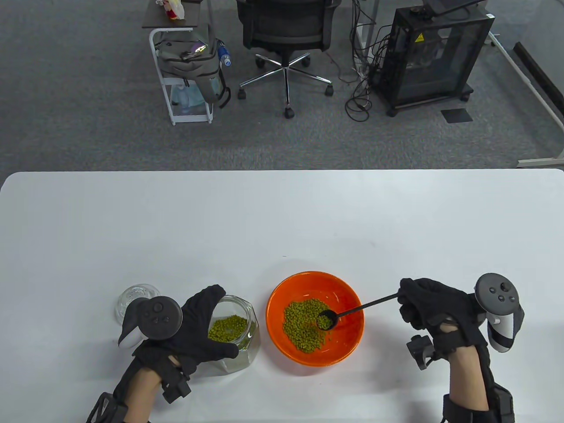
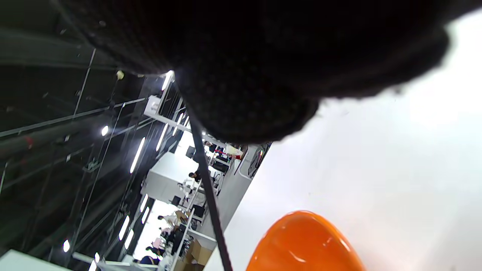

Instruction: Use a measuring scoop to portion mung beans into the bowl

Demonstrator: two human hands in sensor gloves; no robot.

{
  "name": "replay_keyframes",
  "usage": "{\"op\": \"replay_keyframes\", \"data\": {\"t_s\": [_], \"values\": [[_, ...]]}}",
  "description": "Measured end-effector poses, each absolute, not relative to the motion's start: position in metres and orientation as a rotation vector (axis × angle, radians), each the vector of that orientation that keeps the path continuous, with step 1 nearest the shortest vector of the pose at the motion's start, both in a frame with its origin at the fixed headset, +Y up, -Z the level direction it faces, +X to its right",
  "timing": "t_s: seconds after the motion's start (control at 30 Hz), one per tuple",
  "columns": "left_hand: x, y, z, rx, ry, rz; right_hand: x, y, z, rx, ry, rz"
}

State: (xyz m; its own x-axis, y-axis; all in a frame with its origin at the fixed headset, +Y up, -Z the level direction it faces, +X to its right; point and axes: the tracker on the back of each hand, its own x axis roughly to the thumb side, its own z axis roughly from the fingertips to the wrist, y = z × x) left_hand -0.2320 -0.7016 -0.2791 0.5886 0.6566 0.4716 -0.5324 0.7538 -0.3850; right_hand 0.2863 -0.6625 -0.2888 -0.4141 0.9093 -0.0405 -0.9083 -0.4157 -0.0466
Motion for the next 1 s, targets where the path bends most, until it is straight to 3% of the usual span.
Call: {"op": "replay_keyframes", "data": {"t_s": [0.23, 0.67, 1.0], "values": [[-0.232, -0.702, -0.279, -0.212, -0.634, 0.696, 0.277, -0.647, -0.283, 0.057, -0.116, 2.142], [-0.232, -0.702, -0.279, -0.212, -0.633, 0.696, 0.245, -0.627, -0.27, 0.5, -0.264, 2.38], [-0.232, -0.702, -0.279, -0.212, -0.633, 0.698, 0.232, -0.614, -0.254, 0.633, -0.481, 2.407]]}}
